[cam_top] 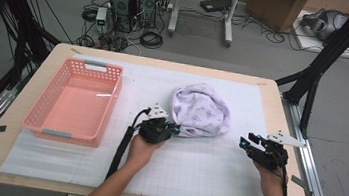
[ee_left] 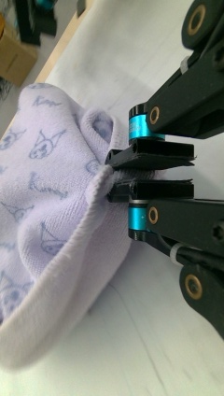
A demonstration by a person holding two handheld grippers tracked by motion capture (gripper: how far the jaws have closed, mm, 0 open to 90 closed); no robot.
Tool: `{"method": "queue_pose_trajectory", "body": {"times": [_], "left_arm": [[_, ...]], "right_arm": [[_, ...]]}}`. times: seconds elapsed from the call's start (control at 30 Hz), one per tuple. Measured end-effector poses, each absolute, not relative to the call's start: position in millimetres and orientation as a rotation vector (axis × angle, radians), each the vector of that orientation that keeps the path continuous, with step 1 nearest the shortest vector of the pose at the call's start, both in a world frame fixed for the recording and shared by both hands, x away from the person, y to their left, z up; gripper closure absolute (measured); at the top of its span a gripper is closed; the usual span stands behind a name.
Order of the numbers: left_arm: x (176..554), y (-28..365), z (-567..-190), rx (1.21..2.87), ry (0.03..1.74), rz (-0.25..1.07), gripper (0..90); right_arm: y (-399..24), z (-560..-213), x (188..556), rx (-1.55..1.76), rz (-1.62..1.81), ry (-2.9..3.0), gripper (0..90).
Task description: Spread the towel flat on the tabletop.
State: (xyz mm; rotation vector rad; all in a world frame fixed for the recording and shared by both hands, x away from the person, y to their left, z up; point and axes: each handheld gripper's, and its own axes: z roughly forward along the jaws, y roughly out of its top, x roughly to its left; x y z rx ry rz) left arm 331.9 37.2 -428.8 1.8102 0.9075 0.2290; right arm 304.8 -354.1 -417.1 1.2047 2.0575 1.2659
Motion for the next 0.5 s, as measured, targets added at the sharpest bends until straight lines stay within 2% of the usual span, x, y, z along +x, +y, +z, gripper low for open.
{"method": "queue_pose_trajectory", "body": {"times": [0.33, 0.5], "left_arm": [[297.6, 97.9, -437.9, 1.800, 0.909, 0.244, 83.6], [292.7, 109.7, -436.2, 1.768, 0.910, 0.260, 83.6]], "right_arm": [[-327.1, -417.7, 307.5, 1.126, 1.318, 2.157, 52.5], [-289.3, -421.1, 311.0, 1.030, 1.429, 2.301, 46.5]]}}
